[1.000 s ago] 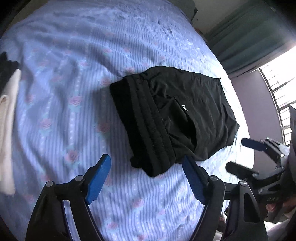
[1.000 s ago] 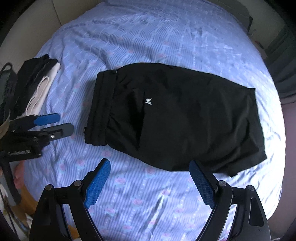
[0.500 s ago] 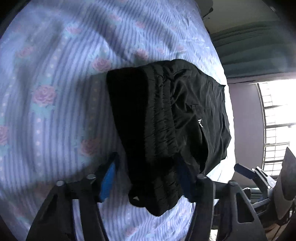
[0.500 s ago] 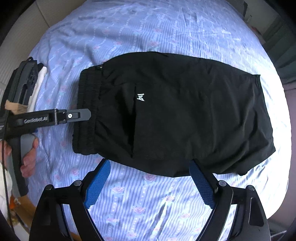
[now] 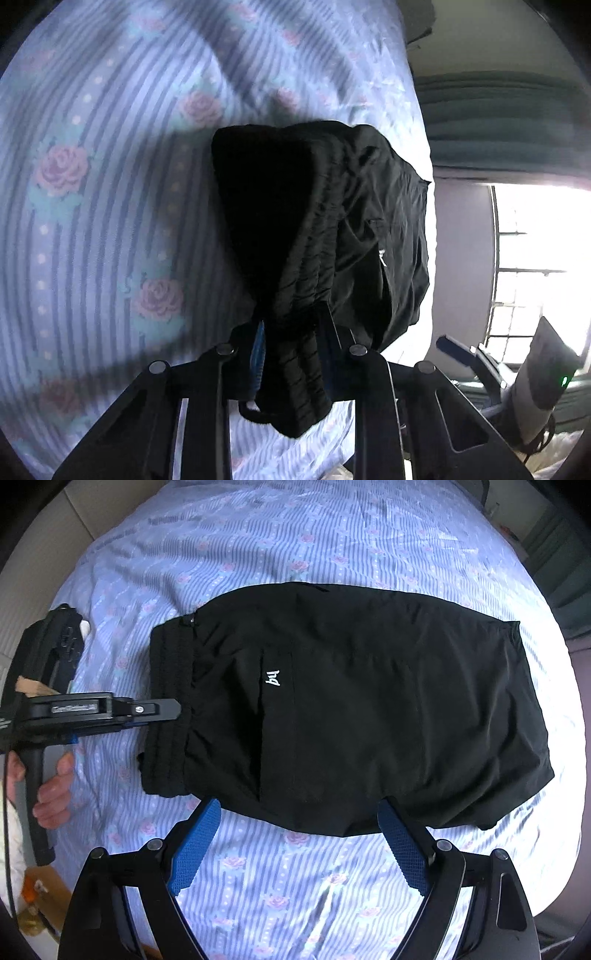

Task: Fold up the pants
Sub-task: 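Grasp the waistband with the left gripper and lift it up off the bed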

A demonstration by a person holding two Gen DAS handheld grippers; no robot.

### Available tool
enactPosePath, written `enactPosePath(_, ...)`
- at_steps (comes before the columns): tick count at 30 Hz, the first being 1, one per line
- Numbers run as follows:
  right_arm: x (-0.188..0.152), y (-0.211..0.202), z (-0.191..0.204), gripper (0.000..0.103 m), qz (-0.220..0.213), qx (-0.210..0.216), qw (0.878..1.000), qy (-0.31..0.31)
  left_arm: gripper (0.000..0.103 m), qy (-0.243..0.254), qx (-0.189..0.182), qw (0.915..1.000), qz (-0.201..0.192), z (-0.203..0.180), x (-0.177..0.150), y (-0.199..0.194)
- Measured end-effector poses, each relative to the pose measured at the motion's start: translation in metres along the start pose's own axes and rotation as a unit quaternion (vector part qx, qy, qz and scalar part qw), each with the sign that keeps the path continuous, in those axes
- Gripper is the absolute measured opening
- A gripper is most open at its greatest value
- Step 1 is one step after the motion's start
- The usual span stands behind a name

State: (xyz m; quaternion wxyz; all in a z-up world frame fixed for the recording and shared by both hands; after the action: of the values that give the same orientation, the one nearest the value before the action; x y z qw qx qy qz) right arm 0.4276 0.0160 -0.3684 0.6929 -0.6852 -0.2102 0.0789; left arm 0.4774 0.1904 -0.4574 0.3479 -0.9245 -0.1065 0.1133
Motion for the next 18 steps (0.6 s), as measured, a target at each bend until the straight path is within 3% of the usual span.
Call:
enactPosePath(7, -0.004, 0.000, -0.001, 0.088, 0.000, 0.000, 1.000, 0.005, 0.035, -0.035, 0.005, 0.9993, -0.013, 0.004, 0.003, 0.014)
enactPosePath(9, -0.004, -0.002, 0.000, 0.088, -0.002, -0.002, 1.000, 0.005, 0.033, -0.045, 0.019, 0.9986, -0.023, 0.001, 0.003, 0.013)
enactPosePath(14, -0.007, -0.009, -0.001, 0.088, -0.012, -0.007, 1.000, 0.001, 0.023, -0.013, 0.073, 0.9960, -0.050, -0.025, -0.005, -0.001)
enactPosePath(18, -0.012, -0.019, -0.004, 0.087, -0.024, -0.009, 1.000, 0.002, 0.021, 0.002, 0.089, 0.9927, -0.081, -0.057, -0.010, -0.016)
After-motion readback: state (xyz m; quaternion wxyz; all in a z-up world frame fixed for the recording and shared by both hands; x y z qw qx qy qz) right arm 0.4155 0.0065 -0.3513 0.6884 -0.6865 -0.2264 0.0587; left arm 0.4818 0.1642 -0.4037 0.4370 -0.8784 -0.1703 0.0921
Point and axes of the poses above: each gripper's, at about its wrist camera, not at the fingertips, and y roughly the way its jaws point, z to its left, x to its top, the point moved 8 cm from there along y, roughly the way its jaws point, and after that the axes turned 8 degrees about -y, right-handed, at the moved point
